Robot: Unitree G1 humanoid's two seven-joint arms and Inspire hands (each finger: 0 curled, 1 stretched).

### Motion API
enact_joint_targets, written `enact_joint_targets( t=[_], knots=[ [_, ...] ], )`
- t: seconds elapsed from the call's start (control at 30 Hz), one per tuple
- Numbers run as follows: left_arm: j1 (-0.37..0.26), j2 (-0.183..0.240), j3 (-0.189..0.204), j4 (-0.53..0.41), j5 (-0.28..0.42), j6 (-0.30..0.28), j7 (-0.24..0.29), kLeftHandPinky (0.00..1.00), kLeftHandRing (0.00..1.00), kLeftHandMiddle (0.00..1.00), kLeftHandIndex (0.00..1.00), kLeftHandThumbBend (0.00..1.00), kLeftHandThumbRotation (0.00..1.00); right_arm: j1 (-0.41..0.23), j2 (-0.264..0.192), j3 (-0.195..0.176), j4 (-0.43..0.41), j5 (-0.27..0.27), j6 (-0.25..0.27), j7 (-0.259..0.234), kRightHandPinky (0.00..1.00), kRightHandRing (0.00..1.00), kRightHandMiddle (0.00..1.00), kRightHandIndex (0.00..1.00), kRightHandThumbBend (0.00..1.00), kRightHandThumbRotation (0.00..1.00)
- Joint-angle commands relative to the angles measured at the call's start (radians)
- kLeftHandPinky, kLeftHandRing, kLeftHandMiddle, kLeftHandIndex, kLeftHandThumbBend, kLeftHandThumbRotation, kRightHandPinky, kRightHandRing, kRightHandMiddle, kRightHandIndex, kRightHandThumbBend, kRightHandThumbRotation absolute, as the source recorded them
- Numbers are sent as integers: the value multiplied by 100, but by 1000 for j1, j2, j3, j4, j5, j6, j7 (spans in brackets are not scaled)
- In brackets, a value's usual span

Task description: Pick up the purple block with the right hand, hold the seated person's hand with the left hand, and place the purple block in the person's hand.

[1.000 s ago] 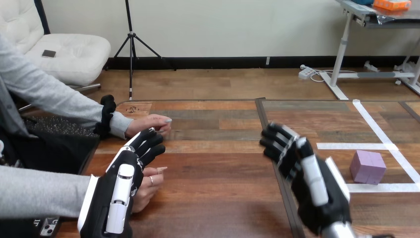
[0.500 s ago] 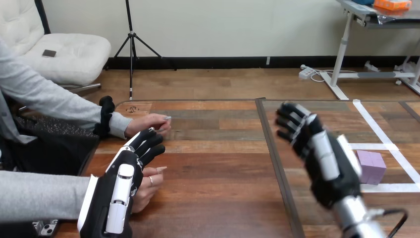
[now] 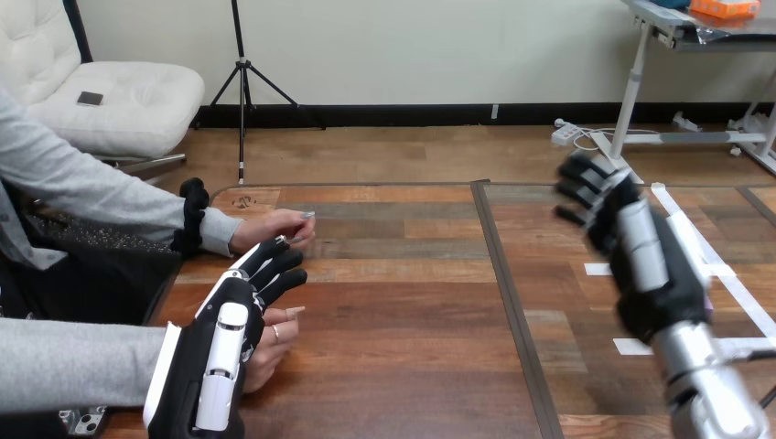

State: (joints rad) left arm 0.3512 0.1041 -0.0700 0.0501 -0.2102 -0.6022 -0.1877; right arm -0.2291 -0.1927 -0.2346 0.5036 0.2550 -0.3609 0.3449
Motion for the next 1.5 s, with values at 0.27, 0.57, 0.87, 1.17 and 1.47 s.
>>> enact_joint_targets(
  t=[0.27, 0.57, 0.87, 1.17, 1.47],
  knots=[
    [-40, -57, -6, -16, 0, -16, 6, 90, 80, 82, 82, 32, 100, -214, -84, -47, 168, -11, -68, -33, 85, 87, 86, 83, 65, 87],
    [-40, -51, -7, -20, 8, -11, 8, 90, 80, 82, 82, 32, 100, -298, -135, -65, 309, -31, -89, -64, 82, 86, 85, 82, 66, 85],
    [-43, -50, -8, -25, 9, -6, 12, 90, 80, 82, 82, 30, 100, -381, -189, -84, 460, -34, -100, -73, 80, 85, 84, 82, 62, 83],
    [-54, -46, -6, -13, 8, -16, 8, 89, 79, 82, 82, 29, 100, -444, -240, -85, 571, -60, -91, -121, 81, 86, 84, 82, 64, 81],
    [-54, -47, -6, -15, 0, -13, 6, 87, 79, 81, 82, 31, 100, -485, -265, -115, 643, -34, -75, -120, 83, 87, 84, 81, 67, 75]
  ],
)
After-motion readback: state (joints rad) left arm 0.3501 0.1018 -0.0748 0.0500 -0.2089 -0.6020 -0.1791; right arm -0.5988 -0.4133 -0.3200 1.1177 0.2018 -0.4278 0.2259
